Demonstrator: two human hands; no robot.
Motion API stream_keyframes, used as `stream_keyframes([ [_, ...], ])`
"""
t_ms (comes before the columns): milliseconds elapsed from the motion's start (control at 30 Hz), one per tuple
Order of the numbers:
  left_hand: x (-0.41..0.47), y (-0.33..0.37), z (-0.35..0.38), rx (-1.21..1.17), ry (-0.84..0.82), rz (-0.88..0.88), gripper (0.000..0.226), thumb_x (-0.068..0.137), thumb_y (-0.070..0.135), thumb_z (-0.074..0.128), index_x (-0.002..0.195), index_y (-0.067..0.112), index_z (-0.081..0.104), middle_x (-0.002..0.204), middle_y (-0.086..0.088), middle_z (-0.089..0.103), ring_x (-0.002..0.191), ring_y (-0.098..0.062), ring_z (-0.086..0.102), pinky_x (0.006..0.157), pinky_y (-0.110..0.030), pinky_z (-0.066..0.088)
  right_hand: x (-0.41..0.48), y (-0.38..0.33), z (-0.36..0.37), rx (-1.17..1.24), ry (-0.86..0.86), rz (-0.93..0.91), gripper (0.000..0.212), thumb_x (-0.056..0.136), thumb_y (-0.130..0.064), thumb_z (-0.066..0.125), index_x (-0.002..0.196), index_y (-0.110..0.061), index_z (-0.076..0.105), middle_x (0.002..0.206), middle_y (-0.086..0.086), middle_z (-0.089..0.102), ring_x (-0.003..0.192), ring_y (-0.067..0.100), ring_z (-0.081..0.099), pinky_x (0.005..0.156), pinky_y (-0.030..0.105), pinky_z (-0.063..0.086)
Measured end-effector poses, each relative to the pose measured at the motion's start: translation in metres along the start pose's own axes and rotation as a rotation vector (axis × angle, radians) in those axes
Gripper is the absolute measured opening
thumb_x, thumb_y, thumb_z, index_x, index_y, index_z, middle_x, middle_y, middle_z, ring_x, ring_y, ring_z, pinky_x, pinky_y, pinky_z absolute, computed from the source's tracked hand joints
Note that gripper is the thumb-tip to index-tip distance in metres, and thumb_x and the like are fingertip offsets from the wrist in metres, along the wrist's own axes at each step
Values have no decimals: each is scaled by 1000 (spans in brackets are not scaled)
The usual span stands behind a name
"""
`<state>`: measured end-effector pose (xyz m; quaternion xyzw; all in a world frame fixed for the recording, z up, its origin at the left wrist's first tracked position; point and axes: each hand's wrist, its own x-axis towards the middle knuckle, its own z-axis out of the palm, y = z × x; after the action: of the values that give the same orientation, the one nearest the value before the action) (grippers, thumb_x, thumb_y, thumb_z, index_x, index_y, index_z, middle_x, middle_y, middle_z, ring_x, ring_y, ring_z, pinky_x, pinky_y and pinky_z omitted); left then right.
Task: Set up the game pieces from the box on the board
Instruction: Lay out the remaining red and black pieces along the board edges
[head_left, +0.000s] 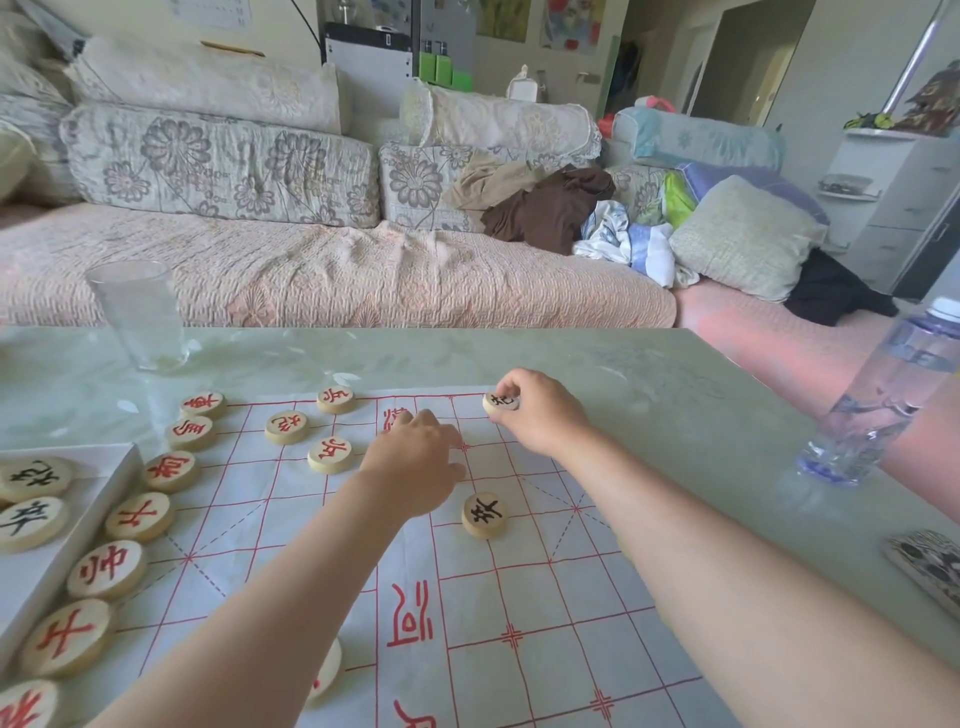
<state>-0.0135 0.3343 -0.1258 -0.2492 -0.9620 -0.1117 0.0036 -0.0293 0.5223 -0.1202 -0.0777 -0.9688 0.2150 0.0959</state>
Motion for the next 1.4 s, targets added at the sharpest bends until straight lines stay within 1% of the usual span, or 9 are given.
stream_keyframes([
  [233,-1,-3,0,-30,0,4,40,94,41,51,133,31,51,133,-2,46,127,-23,37,99,-39,41,-4,-11,1,-81,-36,30,13,81,-52,61,88,-41,60,113,-11,53,102,19,58,92,36,46],
  [333,-3,-5,-3,-87,42,-11,38,93,39,52,130,29,53,130,-1,48,125,-22,38,99,-39,42,-10,-20,-4,-54,-25,-10,11,86,-40,62,96,-37,63,113,-8,52,99,19,57,79,29,41],
  [600,-42,-40,-44,-272,252,-135,20,88,29,59,106,24,67,105,-3,59,105,-24,54,90,-33,44,-40,-89,-10,212,-80,-153,13,85,-27,67,97,-27,68,97,-8,65,94,14,61,85,28,50],
  [700,-72,-63,-67,-254,289,-196,20,87,27,60,106,23,66,97,0,56,96,-21,56,79,-28,41,-59,-126,-6,286,-110,-209,12,84,-25,68,96,-26,70,92,-8,69,83,12,63,75,25,51],
  [800,-109,-93,-86,-241,328,-273,19,87,28,60,105,23,65,97,0,56,95,-21,56,80,-29,42,-83,-168,7,358,-168,-267,10,86,-26,68,96,-26,69,91,-8,68,72,6,61,59,17,44],
  [933,-164,-143,-100,-171,270,-400,26,89,31,57,112,24,63,107,-4,58,94,-21,55,85,-32,44,-112,-227,34,349,-253,-347,17,87,-25,66,104,-24,69,98,-5,69,89,14,62,74,24,46],
  [1067,-218,-190,-104,-97,333,-456,25,85,22,58,109,24,66,113,-1,61,108,-28,54,94,-35,42,-130,-286,58,240,-296,-484,22,88,-24,62,109,-27,68,101,-8,67,94,15,61,82,29,51],
  [1200,-256,-226,-98,-79,336,-489,14,84,22,52,89,23,65,101,1,65,100,-28,58,85,-37,48,-137,-327,86,74,-307,-560,26,90,-28,63,115,-32,64,115,-7,64,105,17,59,87,32,49],
  [1400,-285,-248,-92,-195,251,-527,12,87,23,59,92,22,70,94,3,67,91,-19,59,81,-32,50,-133,-358,119,-146,-191,-606,29,92,-35,55,120,-30,59,131,0,60,122,26,50,102,39,36],
])
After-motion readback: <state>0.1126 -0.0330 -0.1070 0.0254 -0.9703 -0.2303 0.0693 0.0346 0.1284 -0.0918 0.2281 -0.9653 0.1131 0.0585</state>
